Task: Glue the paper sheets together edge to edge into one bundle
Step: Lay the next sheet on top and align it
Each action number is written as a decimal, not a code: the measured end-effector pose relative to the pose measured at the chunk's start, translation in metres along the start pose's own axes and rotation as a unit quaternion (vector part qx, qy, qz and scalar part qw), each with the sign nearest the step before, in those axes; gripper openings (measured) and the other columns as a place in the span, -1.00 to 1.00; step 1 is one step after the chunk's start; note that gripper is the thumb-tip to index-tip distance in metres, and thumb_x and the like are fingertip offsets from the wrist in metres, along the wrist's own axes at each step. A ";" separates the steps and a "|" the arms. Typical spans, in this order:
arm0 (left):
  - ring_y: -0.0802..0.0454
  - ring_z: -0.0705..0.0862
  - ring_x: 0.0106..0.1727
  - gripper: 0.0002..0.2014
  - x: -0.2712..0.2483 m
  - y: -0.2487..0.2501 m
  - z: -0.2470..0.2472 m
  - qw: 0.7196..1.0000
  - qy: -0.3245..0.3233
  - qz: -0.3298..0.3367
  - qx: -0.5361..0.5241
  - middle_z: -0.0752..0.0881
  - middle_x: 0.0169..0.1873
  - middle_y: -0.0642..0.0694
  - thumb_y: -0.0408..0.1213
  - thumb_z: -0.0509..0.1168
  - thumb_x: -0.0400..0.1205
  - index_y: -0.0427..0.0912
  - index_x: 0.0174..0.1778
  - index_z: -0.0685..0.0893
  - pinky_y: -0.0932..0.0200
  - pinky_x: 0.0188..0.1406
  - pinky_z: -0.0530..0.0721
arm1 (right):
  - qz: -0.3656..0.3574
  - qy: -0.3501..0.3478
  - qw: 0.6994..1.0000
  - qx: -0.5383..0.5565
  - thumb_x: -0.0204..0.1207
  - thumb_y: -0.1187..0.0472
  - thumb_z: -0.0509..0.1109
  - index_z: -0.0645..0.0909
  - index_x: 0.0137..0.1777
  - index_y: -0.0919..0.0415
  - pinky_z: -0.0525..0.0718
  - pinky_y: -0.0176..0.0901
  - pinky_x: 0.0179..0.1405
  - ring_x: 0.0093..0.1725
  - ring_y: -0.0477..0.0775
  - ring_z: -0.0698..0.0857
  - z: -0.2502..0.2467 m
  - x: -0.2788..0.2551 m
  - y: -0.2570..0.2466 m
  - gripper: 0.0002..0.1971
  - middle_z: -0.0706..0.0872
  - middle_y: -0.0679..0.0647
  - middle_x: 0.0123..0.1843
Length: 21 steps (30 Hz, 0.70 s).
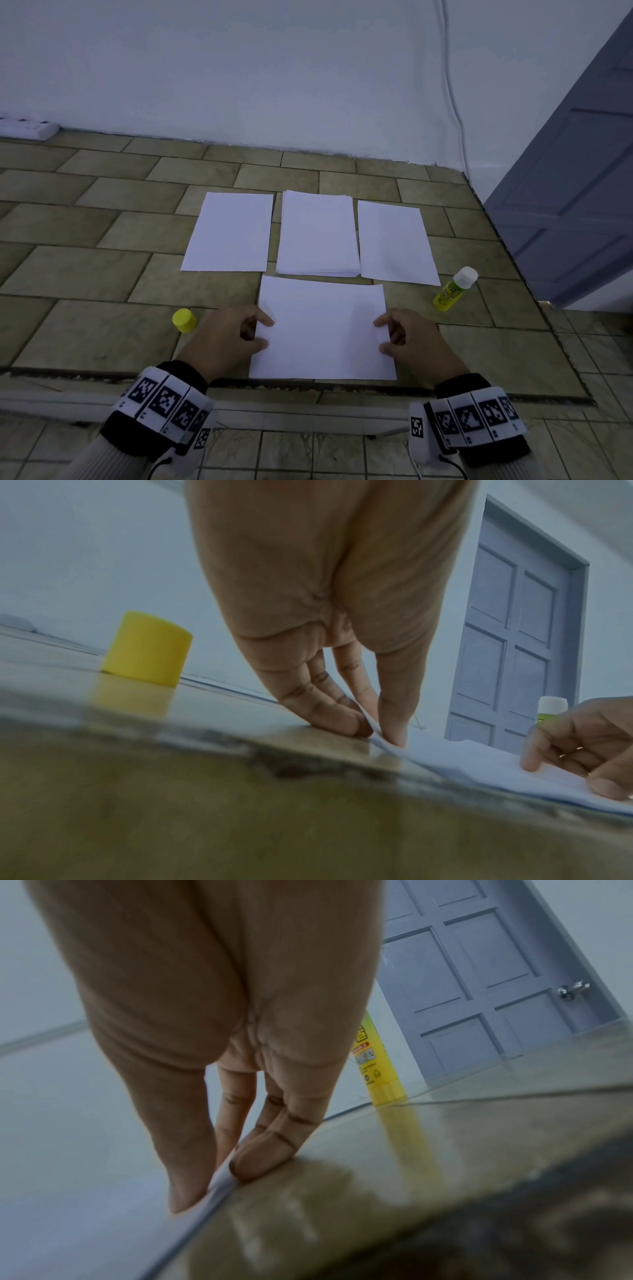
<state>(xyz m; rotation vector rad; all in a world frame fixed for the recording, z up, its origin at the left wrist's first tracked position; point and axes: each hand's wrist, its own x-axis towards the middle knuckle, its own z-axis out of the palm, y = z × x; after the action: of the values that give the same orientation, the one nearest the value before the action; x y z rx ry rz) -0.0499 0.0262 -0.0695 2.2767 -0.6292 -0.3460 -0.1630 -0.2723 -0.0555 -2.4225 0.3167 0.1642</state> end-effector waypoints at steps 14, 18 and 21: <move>-0.05 0.04 0.71 -0.12 0.010 0.010 0.029 0.972 -0.008 0.016 0.235 0.09 0.70 -0.11 0.31 -0.34 0.50 -0.09 0.67 0.24 -0.13 0.64 0.11 | 0.009 0.018 0.966 -0.256 0.57 -0.03 0.32 0.50 0.35 -0.07 0.50 -0.15 0.25 0.37 0.05 0.38 0.001 -0.006 -0.032 -0.64 0.40 0.03 0.35; -0.13 0.15 0.69 -0.15 0.014 0.003 0.047 0.951 -0.018 0.025 0.307 0.24 0.66 -0.18 0.29 -0.45 0.68 -0.24 0.66 0.24 -0.36 0.59 0.10 | -0.053 -0.008 0.981 -0.188 0.67 -0.19 0.07 0.22 0.63 0.03 0.03 0.01 0.65 0.69 0.02 -0.02 0.026 -0.002 -0.062 -0.42 0.06 0.01 0.71; -0.19 0.32 0.62 -0.26 0.012 -0.005 0.050 0.950 -0.016 0.044 0.310 0.37 0.60 -0.22 0.20 -0.30 0.76 -0.27 0.60 0.38 -0.37 0.54 0.16 | -0.107 -0.035 0.977 -0.180 0.53 -0.37 -0.31 -0.06 0.70 0.07 -0.31 0.10 0.65 0.69 -0.05 -0.21 0.063 0.010 -0.084 -0.19 -0.13 -0.02 0.73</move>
<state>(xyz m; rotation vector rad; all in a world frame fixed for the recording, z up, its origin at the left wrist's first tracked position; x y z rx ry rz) -0.0587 -0.0069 -0.1084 2.8260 -0.9569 -0.1509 -0.1332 -0.1710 -0.0538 -2.7795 -0.0093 0.2252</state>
